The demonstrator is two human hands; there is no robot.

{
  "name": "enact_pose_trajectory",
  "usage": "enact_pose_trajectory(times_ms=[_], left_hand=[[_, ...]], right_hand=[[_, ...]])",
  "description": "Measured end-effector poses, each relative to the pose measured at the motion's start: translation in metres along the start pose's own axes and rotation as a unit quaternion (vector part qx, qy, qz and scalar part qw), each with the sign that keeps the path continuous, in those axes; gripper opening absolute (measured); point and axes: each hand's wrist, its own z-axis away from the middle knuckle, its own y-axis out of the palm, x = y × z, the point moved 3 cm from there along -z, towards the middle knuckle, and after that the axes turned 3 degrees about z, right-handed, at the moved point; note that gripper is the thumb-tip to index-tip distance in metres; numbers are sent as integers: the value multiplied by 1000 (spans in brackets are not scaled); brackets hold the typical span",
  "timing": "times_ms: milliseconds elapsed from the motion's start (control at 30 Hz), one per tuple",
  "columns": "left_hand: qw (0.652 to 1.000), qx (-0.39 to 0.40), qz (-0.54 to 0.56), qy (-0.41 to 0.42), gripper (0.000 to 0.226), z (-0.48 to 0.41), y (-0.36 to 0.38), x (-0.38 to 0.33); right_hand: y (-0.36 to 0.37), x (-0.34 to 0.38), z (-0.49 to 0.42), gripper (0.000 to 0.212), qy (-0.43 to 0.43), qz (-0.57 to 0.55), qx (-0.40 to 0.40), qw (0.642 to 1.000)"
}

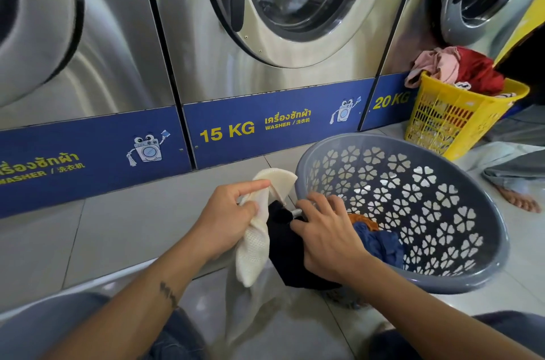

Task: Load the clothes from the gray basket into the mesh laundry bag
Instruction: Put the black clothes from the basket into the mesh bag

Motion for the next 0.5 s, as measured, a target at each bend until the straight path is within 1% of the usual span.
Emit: enact_pose_trajectory(times_ms=[67,100,167,200,233,267,333,400,433,467,500], left_hand=[[999,-4,43,-16,53,9,-2,3],[997,-8,69,-22,52,15,-5,7],[993,-29,110,-34,51,25,-14,16],[992,-47,110,-39,51,29,-20,24],[993,-67,85,-42,52,33,-28,34],[995,-82,34,-45,52,35,-36,45],[990,-88,-88,-67,54,42,-52,71],[976,-64,-188,-86,56,49,-66,99],[969,-47,-225,-88,57,52,-71,111],[963,-30,-250,-91,57,54,-75,122],[959,-16,-266,-97,57,56,-78,130]], right_hand=[[-9,4,-1,28,11,-40,-34,999],[-15,6,-3,23,26,-85,-52,995],[-22,12,-10,15,69,-207,-76,973],[-23,17,-16,12,90,-261,-81,958],[-23,24,-22,10,104,-307,-86,942],[-20,33,-29,11,112,-346,-83,928],[-5,55,-40,11,116,-420,-42,899],[22,80,-44,7,112,-484,35,867],[38,91,-43,4,106,-494,78,860],[54,102,-40,13,93,-485,122,861],[69,112,-37,29,67,-460,164,870]])
